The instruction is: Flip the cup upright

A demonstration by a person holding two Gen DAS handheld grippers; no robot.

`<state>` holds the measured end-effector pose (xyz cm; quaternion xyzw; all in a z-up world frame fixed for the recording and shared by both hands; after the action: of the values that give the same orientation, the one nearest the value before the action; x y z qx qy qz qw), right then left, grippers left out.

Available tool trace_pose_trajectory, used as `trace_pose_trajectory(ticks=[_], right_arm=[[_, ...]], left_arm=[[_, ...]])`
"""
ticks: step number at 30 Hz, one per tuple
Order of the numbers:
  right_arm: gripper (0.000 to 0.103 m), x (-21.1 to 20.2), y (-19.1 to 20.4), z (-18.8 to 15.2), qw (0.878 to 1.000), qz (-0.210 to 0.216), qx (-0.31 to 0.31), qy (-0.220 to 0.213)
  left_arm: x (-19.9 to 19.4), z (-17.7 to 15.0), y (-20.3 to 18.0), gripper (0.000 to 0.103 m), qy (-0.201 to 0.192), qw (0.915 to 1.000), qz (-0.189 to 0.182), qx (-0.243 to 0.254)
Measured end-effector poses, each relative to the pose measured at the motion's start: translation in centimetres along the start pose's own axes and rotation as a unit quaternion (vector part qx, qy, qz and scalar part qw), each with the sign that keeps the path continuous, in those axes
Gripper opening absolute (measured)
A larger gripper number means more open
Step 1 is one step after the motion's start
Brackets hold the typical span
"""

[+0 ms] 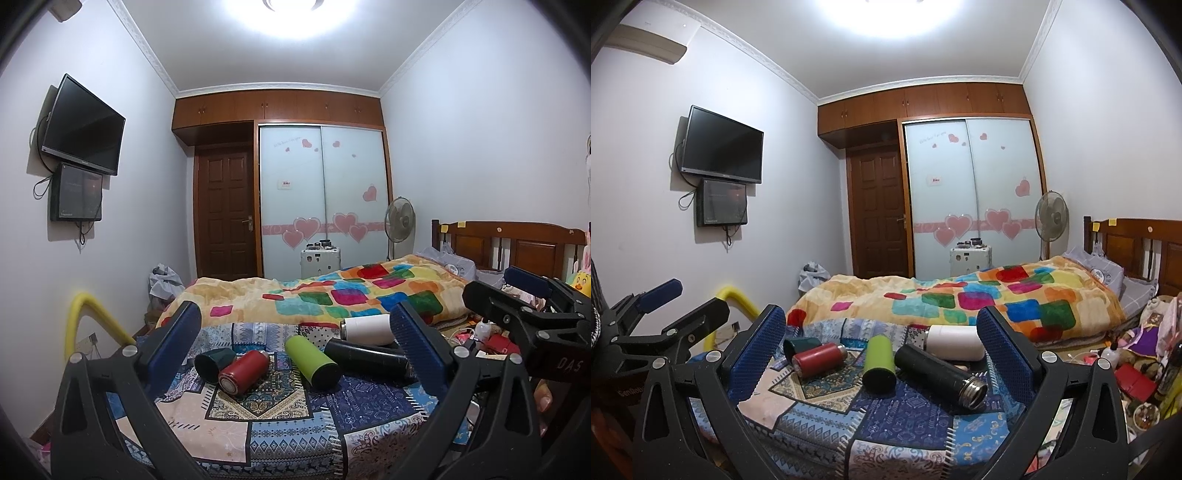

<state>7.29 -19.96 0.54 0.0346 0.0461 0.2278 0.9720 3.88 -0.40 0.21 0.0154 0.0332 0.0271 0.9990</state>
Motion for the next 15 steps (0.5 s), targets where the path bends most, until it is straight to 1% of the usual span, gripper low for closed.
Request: trace_pose_trajectory(ticks=[15], right_arm=[[0.103,-0.07,0.20,-0.23,1.000,0.002,0.002,0.000]], left_arm=[[0.00,-0.19,-0.02,0.103,-0.004,1.0000,0.000,0.000]])
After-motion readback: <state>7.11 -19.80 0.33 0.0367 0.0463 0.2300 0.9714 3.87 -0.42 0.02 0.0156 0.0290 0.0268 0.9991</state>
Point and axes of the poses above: each gripper's, at about its wrist camera, not at the fingertips, and x roughly the way its jaws point, y to its left, z to its top, the point moved 4 cm from there along x, roughly the way its jaws point, and after that the axes turned 4 degrees about z, right-handed, at the moved point
